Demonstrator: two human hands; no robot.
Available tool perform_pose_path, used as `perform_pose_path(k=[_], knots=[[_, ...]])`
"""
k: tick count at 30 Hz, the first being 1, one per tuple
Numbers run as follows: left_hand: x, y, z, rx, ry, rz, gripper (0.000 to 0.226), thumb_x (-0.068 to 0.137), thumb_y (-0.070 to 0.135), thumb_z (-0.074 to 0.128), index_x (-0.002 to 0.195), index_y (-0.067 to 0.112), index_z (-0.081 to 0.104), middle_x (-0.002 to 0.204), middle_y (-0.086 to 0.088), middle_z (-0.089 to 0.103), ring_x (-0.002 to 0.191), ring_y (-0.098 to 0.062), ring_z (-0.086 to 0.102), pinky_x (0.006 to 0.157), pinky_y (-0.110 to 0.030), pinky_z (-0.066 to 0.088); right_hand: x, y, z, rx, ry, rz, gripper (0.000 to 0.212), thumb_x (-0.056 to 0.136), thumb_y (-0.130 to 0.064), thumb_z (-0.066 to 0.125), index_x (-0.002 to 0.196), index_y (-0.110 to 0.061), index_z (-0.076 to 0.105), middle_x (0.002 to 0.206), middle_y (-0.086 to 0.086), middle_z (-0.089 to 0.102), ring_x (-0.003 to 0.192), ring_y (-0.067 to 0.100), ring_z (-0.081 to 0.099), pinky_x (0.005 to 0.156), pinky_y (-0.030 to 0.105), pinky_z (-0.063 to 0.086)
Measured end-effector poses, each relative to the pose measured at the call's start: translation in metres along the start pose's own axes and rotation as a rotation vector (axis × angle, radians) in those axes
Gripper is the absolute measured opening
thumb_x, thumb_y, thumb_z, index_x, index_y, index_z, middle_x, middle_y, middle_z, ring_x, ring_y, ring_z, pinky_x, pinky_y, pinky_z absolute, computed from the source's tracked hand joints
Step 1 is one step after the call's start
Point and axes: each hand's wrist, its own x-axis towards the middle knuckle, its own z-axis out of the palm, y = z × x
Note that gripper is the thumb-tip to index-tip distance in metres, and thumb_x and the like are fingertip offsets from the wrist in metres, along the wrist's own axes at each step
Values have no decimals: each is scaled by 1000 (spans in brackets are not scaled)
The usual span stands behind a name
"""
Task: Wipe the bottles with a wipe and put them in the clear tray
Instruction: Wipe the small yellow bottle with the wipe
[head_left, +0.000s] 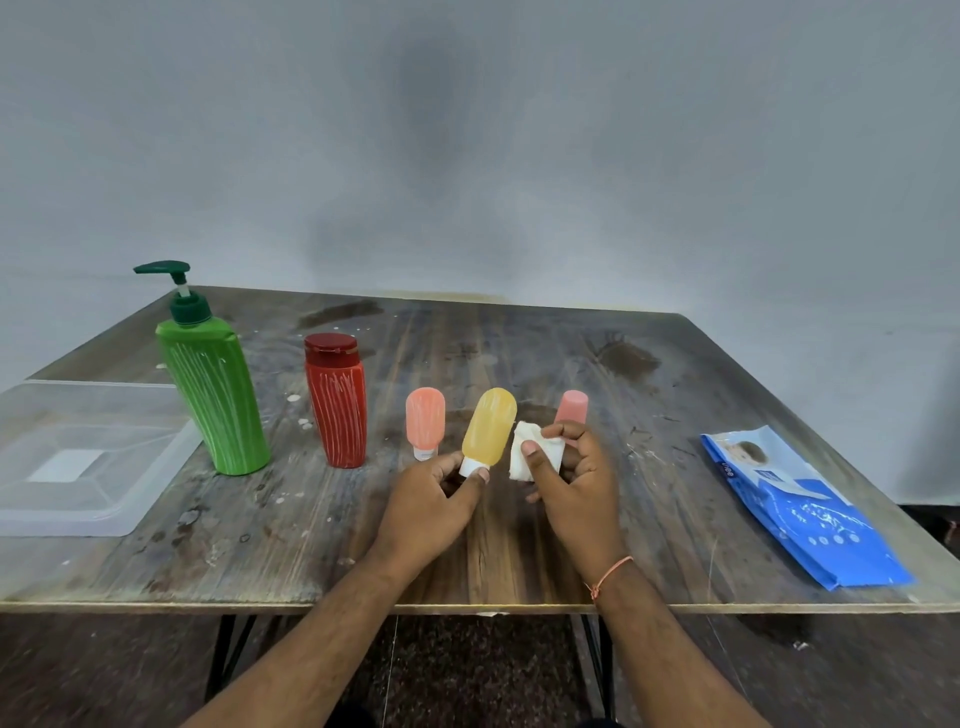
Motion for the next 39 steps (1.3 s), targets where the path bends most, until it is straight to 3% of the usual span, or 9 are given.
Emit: perform_pose_path(k=[4,8,12,17,20,23,29,33,39], knots=[[0,0,1,57,-7,-5,11,103,38,63,114,41,66,84,19,73,83,0,69,74,-28,60,-1,-1,-1,-19,40,-16,33,98,-23,78,119,-39,59,114,-6,75,96,17,77,60,31,63],[0,1,1,75,-11,-1,7,104,40,61,109,44,64,83,13,73,82,-3,69,73,-30,59,-1,5,-3,-107,30,-74,23,100,-22,76,112,-41,74,110,-14,77,103,16,75,73,47,68],[-1,1,1,90,-22,9,7,104,40,60,108,45,64,82,10,73,81,-4,68,75,-36,60,-2,6,-3,-104,31,-78,25,99,-13,75,113,-34,81,107,-25,76,106,12,74,81,51,67],[-2,2,1,101,-27,26,12,104,40,60,100,50,63,82,8,73,80,-7,69,76,-41,59,-5,2,-4,-130,42,-106,27,97,-12,76,111,-34,81,107,-25,77,106,5,73,88,36,66],[-3,0,0,95,-31,46,9,104,38,60,101,41,69,80,5,72,78,-11,68,72,-40,57,-6,-1,-3,-108,33,-124,18,92,-23,84,109,-29,82,103,-20,79,101,8,75,84,30,65],[-4,0,1,111,-41,43,9,105,38,60,102,38,68,81,7,72,81,-7,66,71,-36,57,-7,-3,-2,-108,60,-137,15,92,-34,84,105,-26,83,100,-16,80,98,10,76,80,29,64],[-5,0,2,149,-42,33,10,105,38,59,108,35,69,83,8,72,83,-3,66,65,-23,52,-4,1,-5,-197,128,-94,23,96,-27,79,117,-37,77,110,-24,75,104,0,71,87,30,64],[-4,-2,3,190,-51,61,12,104,39,60,103,32,70,81,9,71,81,-5,66,64,-25,52,-3,2,-4,-230,153,-121,25,93,-24,83,117,-31,81,106,-23,78,101,0,74,87,33,64],[-2,-5,1,172,-69,85,16,105,39,60,114,34,72,84,10,73,81,-9,68,67,-27,53,-3,5,-2,-379,108,-263,18,89,-19,86,106,-24,84,100,-18,78,94,0,72,82,31,63]])
